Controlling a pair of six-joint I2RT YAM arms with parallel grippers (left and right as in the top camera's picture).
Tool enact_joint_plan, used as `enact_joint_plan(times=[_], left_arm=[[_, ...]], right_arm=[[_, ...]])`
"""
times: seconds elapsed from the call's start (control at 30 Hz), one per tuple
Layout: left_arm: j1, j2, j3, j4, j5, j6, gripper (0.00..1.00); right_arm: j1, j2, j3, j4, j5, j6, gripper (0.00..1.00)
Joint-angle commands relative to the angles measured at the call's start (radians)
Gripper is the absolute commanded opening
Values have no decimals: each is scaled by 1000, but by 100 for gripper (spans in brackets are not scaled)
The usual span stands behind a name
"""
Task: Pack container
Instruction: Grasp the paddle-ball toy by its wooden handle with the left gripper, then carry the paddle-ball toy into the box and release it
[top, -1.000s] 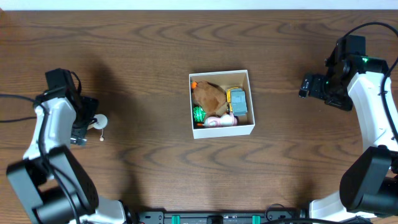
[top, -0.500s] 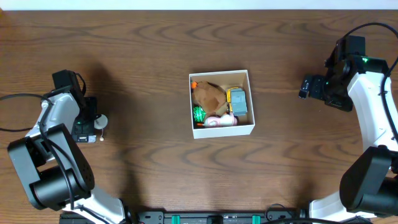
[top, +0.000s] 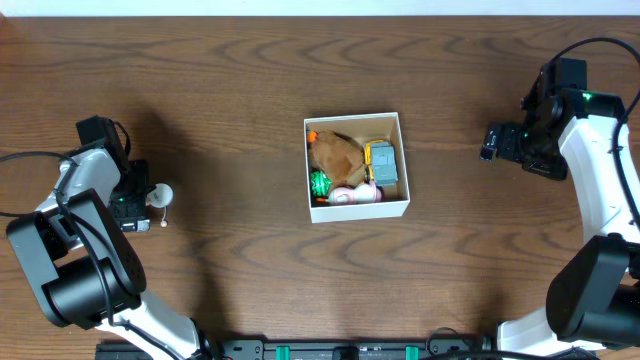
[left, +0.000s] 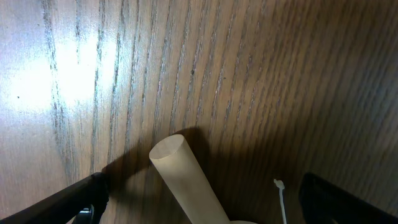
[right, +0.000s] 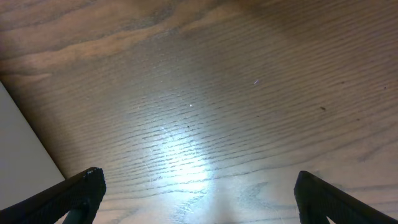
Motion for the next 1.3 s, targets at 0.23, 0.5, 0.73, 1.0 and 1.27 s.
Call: enact_joint_plan(times=[0.23,0.5,0.73,1.0,1.27], left_arm=[[12,63,-21,6,25,-12,61],[12,63,-21,3,25,-12,34],[12,63,-21,-12,25,-4,25],[12,63,-21,-11,61,-5,6],[0,12,-1,4,105,98,6]], right_arm=[[-4,2,-5,-6,-4,-16,99],[-4,2,-5,-5,-4,-16,99],[-4,2,-5,-5,-4,-16,99],[-4,2,-5,-4,-4,-16,99],[-4,2,-5,0,-4,-23,99]])
